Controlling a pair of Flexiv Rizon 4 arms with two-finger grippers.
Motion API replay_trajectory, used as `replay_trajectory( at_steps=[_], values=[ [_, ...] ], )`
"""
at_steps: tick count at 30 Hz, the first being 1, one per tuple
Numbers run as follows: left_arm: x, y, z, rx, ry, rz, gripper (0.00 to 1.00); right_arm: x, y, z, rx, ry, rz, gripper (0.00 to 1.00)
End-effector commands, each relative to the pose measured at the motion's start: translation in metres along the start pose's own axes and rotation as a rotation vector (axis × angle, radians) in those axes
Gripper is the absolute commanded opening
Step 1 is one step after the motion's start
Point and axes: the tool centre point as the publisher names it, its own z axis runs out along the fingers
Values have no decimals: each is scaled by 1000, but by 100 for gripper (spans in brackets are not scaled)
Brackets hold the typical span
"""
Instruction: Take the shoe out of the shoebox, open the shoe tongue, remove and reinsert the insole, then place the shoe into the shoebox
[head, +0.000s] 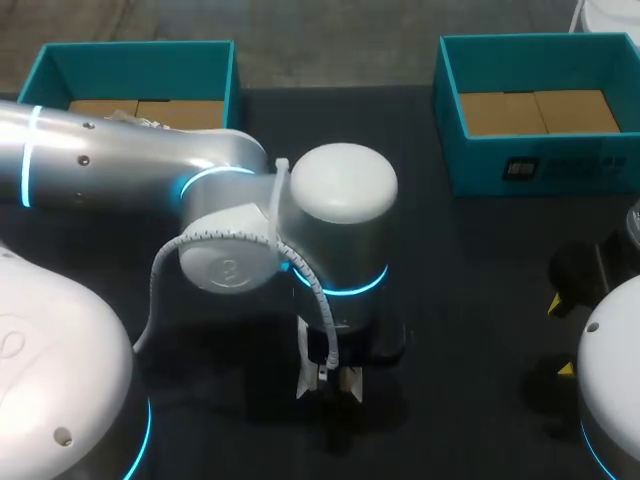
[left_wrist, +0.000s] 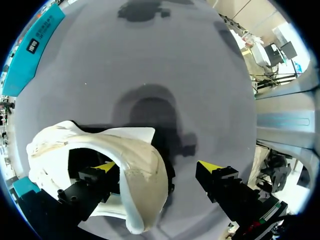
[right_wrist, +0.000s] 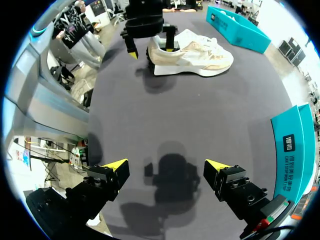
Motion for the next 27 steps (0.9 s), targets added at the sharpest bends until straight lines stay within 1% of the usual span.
replay_trajectory(
  at_steps=[1,4,5,8,9,10,13,18,19,21,27],
  values=[
    [0,-6,8,-13,-3,-6,99,2,-1,0,1,-3,-1,100],
    [0,-6,10,-18,-7,-10,93,2,-1,0,1,-3,-1,100],
    [0,-6,10,-24,-20,-23,87,2,-1,0,1,-3,-1,100],
    [-1,-6,11,-21,-18,-28,78,2,-1,0,1,-3,-1,100],
    [-2,-6,11,-24,-24,-35,71,2,-1,0,1,-3,-1,100],
    [-2,-6,12,-25,-24,-36,66,2,-1,0,1,-3,-1,100],
    [-3,-7,14,-34,-30,-49,60,2,-1,0,1,-3,-1,100],
    [-6,-7,16,-38,-34,-68,42,2,-1,0,1,-3,-1,100],
    [-7,-7,16,-41,-38,-74,32,2,-1,0,1,-3,-1,100],
    [-8,-6,16,-41,-37,-76,0,2,-1,0,1,-3,-1,100],
    [-11,-5,15,-37,-34,-82,0,2,-1,0,1,-3,-1,100]
  ],
)
